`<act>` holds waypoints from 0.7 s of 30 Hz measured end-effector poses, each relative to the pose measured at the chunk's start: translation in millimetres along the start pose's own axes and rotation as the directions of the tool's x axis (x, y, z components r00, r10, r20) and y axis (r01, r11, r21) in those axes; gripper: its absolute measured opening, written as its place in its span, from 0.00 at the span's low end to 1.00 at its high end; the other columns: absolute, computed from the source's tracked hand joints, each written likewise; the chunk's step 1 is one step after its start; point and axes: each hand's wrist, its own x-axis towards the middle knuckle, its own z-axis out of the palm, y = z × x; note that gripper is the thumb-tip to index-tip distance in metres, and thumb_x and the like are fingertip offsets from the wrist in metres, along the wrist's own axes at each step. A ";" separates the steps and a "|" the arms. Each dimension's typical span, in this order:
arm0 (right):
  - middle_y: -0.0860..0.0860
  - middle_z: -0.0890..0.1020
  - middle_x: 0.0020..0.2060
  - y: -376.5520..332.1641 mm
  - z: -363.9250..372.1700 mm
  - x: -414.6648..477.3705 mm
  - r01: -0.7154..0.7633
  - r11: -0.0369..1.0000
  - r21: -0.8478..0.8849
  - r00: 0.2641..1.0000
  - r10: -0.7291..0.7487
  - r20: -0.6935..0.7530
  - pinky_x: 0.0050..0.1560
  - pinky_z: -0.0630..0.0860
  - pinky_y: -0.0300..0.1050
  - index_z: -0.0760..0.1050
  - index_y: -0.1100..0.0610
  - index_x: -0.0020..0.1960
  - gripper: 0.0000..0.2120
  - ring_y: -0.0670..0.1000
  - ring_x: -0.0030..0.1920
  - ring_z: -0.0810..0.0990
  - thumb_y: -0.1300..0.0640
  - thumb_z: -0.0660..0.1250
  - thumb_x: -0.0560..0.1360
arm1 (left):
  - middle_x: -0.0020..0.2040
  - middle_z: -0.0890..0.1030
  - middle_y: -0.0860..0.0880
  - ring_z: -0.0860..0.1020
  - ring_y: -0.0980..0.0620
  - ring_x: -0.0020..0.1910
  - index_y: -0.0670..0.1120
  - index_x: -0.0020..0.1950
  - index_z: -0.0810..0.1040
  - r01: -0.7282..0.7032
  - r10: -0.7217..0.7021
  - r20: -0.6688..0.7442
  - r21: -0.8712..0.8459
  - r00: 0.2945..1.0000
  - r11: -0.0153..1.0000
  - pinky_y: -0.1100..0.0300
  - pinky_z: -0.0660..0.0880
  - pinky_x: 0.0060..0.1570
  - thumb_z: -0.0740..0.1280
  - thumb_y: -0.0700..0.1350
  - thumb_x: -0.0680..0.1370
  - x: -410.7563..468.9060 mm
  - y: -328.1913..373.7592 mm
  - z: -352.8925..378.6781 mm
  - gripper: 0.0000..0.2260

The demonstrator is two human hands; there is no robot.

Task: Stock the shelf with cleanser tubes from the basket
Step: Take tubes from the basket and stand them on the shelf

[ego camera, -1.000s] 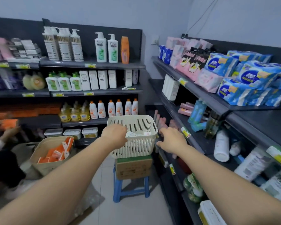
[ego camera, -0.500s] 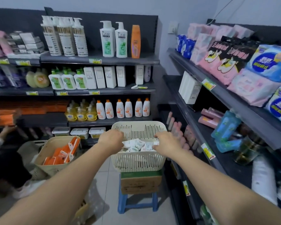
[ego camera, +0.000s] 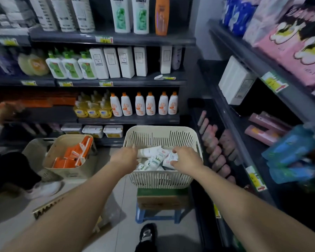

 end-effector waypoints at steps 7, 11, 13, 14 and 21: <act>0.54 0.75 0.62 6.7 27.7 61.5 -0.032 0.999 -0.012 0.990 0.033 0.135 0.59 0.72 0.50 0.69 0.53 0.69 0.23 0.56 0.64 0.72 0.50 0.67 0.76 | 0.59 0.77 0.45 0.77 0.45 0.56 0.43 0.63 0.74 0.021 -0.019 0.096 -0.020 0.995 1.000 0.54 0.74 0.52 0.64 0.46 0.79 67.1 -13.9 26.3 0.13; 0.54 0.75 0.60 10.1 45.3 97.5 -0.068 0.997 -0.034 0.969 0.074 0.235 0.58 0.73 0.50 0.71 0.53 0.67 0.21 0.56 0.62 0.73 0.50 0.67 0.75 | 0.60 0.77 0.44 0.76 0.45 0.59 0.44 0.63 0.74 0.018 -0.016 0.168 -0.010 0.986 1.000 0.54 0.73 0.55 0.63 0.45 0.79 110.1 -17.9 43.0 0.13; 0.54 0.75 0.60 12.2 54.4 112.9 -0.081 0.996 -0.040 0.956 0.089 0.279 0.59 0.73 0.50 0.71 0.53 0.67 0.21 0.56 0.62 0.73 0.50 0.67 0.75 | 0.61 0.75 0.43 0.75 0.44 0.61 0.43 0.64 0.73 0.013 -0.007 0.207 -0.030 0.978 0.999 0.53 0.73 0.57 0.63 0.45 0.80 129.7 -20.0 53.8 0.14; 0.54 0.76 0.60 12.8 59.0 119.3 -0.085 0.995 -0.046 0.947 0.095 0.306 0.59 0.73 0.50 0.71 0.53 0.67 0.21 0.56 0.62 0.73 0.50 0.66 0.75 | 0.62 0.74 0.43 0.74 0.44 0.62 0.43 0.65 0.73 0.017 -0.006 0.223 -0.047 0.975 0.999 0.53 0.73 0.58 0.62 0.45 0.80 137.1 -20.8 59.8 0.15; 0.54 0.77 0.59 16.3 97.5 148.9 -0.146 0.988 -0.045 0.877 0.150 0.456 0.55 0.73 0.48 0.73 0.53 0.63 0.18 0.55 0.60 0.74 0.50 0.66 0.75 | 0.71 0.63 0.39 0.66 0.41 0.69 0.39 0.72 0.63 0.101 -0.051 0.356 -0.123 0.933 0.987 0.50 0.68 0.65 0.61 0.44 0.80 167.7 -29.3 108.5 0.22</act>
